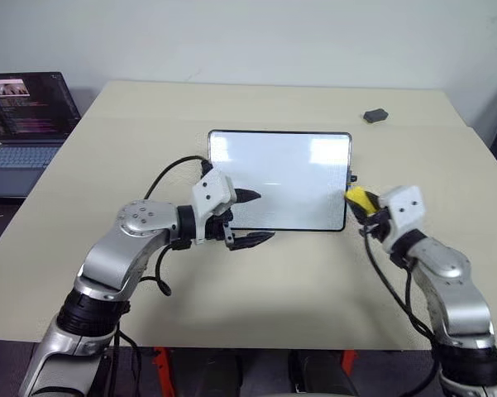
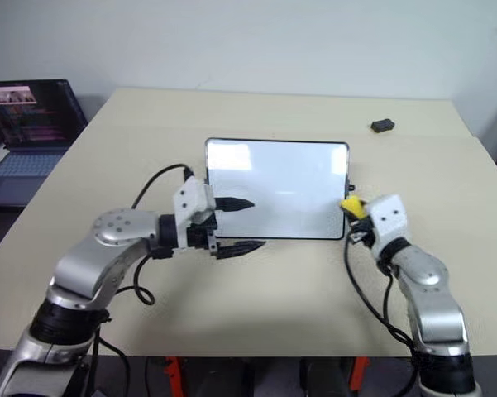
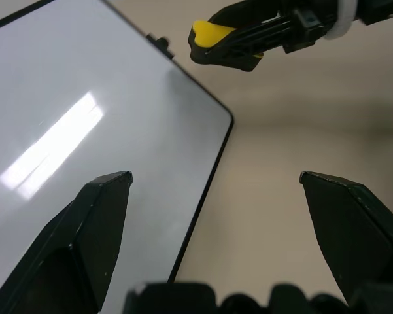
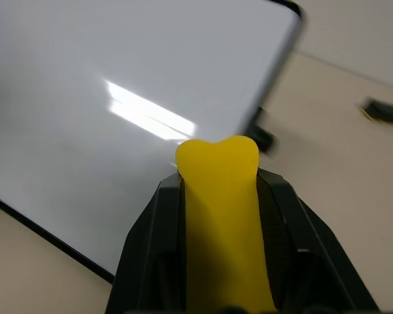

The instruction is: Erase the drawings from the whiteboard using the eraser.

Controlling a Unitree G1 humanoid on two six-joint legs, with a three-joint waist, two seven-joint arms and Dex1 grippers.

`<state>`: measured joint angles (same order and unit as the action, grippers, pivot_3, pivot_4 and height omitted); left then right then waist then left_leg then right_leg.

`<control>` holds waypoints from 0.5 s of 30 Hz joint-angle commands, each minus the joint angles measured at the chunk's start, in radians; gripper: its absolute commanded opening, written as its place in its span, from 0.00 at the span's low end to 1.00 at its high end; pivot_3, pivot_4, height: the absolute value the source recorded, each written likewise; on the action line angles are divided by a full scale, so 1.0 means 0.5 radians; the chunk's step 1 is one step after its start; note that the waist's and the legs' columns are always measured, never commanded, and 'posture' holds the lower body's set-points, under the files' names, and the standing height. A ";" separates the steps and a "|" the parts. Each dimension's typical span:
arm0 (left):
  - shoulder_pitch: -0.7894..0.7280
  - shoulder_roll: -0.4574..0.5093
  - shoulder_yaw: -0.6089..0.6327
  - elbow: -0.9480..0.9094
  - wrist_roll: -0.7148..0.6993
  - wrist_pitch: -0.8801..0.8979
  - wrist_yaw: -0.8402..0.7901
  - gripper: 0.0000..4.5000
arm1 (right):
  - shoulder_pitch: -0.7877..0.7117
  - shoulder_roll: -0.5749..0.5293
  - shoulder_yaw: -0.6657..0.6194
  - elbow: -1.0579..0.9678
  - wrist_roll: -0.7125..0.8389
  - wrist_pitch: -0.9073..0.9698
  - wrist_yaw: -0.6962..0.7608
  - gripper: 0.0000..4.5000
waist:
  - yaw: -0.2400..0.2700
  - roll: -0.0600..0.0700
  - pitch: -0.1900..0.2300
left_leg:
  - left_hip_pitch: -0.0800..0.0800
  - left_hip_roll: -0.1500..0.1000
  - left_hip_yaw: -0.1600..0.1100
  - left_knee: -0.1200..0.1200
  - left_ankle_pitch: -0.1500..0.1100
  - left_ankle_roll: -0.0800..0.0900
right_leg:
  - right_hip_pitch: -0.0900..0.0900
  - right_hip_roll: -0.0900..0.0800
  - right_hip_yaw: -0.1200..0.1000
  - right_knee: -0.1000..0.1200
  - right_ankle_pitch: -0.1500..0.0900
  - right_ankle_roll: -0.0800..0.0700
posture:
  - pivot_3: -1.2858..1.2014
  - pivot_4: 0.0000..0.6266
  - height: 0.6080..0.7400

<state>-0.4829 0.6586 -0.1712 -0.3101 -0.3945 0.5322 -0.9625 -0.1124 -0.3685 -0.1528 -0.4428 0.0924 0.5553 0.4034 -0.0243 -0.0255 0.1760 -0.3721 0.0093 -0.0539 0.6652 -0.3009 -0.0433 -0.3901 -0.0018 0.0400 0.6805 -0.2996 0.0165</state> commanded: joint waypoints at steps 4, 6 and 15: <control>-0.065 -0.012 -0.123 -0.062 -0.056 -0.110 -0.287 1.00 | 0.187 0.080 -0.210 -0.210 0.065 0.421 -0.229 0.25 | -0.018 0.001 0.000 | 0.003 0.000 0.003 -0.001 0.000 0.000 | 0.001 0.001 0.003 0.001 0.000 0.000 | 0.52 0.24 1.00; -0.092 -0.041 -0.149 -0.061 -0.063 -0.111 -0.320 1.00 | 0.184 0.105 -0.196 -0.213 0.084 0.496 -0.258 0.25 | -0.019 0.001 0.001 | 0.005 0.001 0.005 -0.001 0.000 0.000 | 0.001 0.002 0.005 0.002 0.000 0.000 | 0.52 0.24 1.00; -0.122 -0.101 -0.215 -0.025 -0.001 -0.154 -0.361 1.00 | 0.071 0.185 -0.158 -0.129 0.128 0.587 -0.370 0.25 | -0.016 0.002 0.001 | 0.006 0.000 0.005 -0.001 0.000 0.001 | 0.002 0.003 0.005 0.001 -0.001 0.001 | 0.52 0.24 1.00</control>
<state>-0.5360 0.6072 -0.2790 -0.3051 -0.3991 0.4741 -1.1376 -0.0639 -0.2797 -0.2108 -0.4968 0.1424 0.8460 0.2338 -0.0322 -0.0248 0.1763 -0.3690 0.0095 -0.0515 0.6648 -0.3009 -0.0430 -0.3890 -0.0002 0.0423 0.6810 -0.2998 0.0168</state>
